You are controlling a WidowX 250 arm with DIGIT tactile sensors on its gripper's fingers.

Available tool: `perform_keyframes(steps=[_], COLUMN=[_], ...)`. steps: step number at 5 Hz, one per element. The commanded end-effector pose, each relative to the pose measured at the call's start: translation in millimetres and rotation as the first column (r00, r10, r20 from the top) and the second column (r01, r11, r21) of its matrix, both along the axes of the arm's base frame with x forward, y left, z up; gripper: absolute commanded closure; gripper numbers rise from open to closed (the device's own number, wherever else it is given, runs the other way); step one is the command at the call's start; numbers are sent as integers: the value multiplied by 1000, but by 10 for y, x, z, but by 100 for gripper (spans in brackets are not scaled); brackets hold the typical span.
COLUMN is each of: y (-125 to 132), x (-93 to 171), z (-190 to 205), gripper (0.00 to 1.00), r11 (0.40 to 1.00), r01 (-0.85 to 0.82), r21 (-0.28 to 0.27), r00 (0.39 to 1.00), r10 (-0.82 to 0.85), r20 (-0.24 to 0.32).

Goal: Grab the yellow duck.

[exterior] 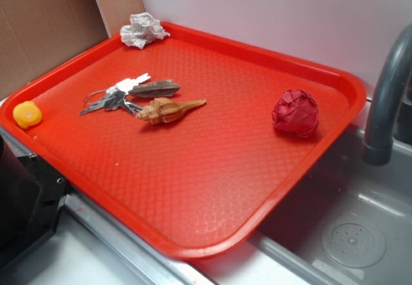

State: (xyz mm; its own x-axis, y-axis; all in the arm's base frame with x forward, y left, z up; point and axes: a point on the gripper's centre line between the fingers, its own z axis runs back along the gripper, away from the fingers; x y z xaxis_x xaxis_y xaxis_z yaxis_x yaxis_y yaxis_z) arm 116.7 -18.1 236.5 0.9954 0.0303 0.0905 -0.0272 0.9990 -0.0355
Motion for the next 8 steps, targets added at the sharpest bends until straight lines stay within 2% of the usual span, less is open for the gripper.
perform_keyframes(steps=[1,2,3,4,5,6,7,8], y=[0,204,635,845,972,961,962,991], x=[0,-236,-436,-494,-302,3,168,178], z=[0,-227,-693,-1056,-1378,-1528,-1656,-1707], gripper=[0,0,0,0,0,0,0,0], r11=[1000,1000,998,999,999,998,995,993], r01=[0,4,22,10,5,65,96,113], r21=[0,-5,-67,-48,-46,-21,13,30], r00=[1000,1000,1000,998,995,989,981,977], r10=[0,-4,-23,-12,-9,-68,-93,-105], r20=[0,-19,-12,-54,-97,-128,-171,-187])
